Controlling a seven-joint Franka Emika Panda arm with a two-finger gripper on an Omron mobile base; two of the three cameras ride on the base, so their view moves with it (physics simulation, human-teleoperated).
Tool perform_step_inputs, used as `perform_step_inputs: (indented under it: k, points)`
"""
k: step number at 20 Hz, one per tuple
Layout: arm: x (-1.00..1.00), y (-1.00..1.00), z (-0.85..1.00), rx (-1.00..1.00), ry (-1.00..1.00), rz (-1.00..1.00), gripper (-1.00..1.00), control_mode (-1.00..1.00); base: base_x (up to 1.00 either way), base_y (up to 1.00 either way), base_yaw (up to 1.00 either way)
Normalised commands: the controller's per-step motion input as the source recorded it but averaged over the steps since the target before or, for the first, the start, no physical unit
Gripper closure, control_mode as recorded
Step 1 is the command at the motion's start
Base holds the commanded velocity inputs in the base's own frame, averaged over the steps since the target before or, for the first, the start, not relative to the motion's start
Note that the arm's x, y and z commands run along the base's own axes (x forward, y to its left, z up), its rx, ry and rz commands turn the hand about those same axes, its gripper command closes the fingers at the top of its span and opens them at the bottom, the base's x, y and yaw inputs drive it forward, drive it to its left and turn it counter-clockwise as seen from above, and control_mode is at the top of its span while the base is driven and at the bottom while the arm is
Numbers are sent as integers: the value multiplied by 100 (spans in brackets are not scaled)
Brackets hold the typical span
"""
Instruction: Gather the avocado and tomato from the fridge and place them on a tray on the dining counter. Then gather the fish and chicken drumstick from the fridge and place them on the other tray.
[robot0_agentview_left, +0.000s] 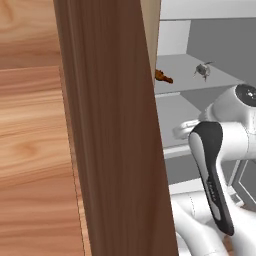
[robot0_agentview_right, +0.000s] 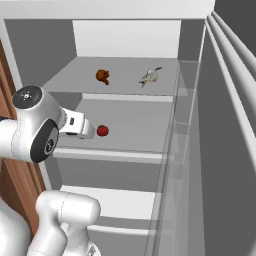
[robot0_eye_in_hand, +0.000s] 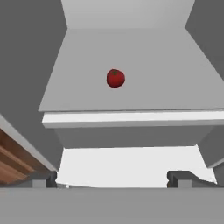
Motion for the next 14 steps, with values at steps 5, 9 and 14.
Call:
perform_step_inputs:
  k: [5,9,14]
  points:
    - [55,1,-14,-3,0,0,-100,-100,0,0,0]
    - [74,4,-22,0,0,0,-100,-100,0,0,0]
    - [66,7,-35,0,0,0,-100,-100,0,0,0]
